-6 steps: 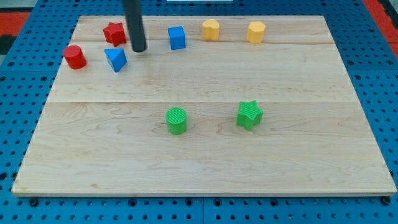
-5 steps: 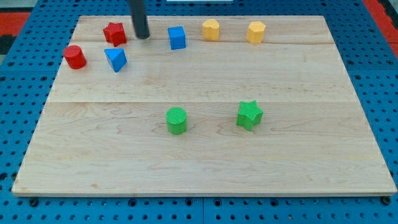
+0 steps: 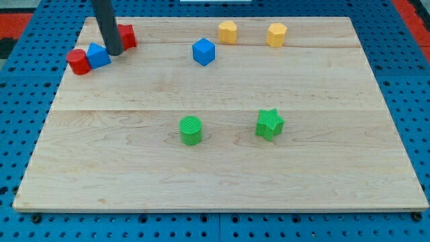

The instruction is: Move the red blocks and the blue blocks slightly to the right

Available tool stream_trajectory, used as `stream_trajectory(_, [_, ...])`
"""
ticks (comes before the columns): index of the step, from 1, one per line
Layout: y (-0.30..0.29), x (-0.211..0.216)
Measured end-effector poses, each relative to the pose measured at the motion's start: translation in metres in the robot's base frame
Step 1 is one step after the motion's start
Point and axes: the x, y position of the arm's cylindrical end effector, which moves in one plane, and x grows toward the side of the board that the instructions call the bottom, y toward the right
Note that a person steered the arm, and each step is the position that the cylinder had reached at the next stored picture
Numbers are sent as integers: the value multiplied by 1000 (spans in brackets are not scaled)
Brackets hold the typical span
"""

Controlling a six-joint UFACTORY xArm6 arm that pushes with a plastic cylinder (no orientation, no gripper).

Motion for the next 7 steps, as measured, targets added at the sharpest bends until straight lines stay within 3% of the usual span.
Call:
stream_trajectory(3, [-17,-47])
stream_trajectory(4, [42,-71])
stream_trajectory(7, [76,-87])
